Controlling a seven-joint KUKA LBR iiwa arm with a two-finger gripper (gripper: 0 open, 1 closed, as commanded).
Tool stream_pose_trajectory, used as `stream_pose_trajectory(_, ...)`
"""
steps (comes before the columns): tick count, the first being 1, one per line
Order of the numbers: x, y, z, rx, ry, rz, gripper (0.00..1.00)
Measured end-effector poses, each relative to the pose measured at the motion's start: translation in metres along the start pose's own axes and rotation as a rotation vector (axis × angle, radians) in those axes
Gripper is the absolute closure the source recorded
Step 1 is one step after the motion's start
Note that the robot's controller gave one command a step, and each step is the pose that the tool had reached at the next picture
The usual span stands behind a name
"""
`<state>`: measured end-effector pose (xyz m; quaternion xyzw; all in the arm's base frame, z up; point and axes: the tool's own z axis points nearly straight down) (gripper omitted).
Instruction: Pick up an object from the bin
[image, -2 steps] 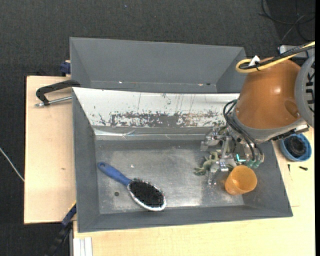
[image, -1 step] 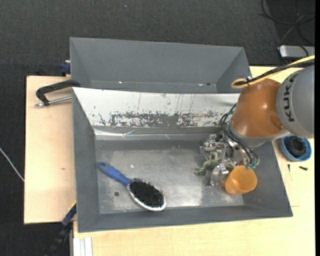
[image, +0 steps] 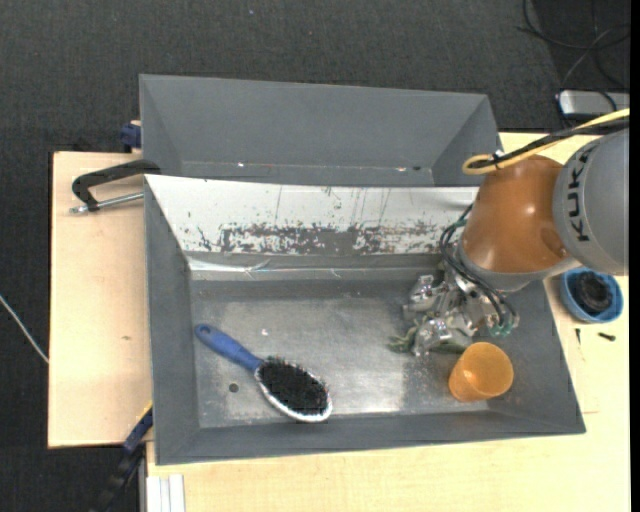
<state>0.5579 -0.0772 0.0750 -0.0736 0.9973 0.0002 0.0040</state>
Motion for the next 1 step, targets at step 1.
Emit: stream_pose_trajectory(1,-0.0041,0.0276,-0.1428,0.001,-0.005,-0.240,1.00)
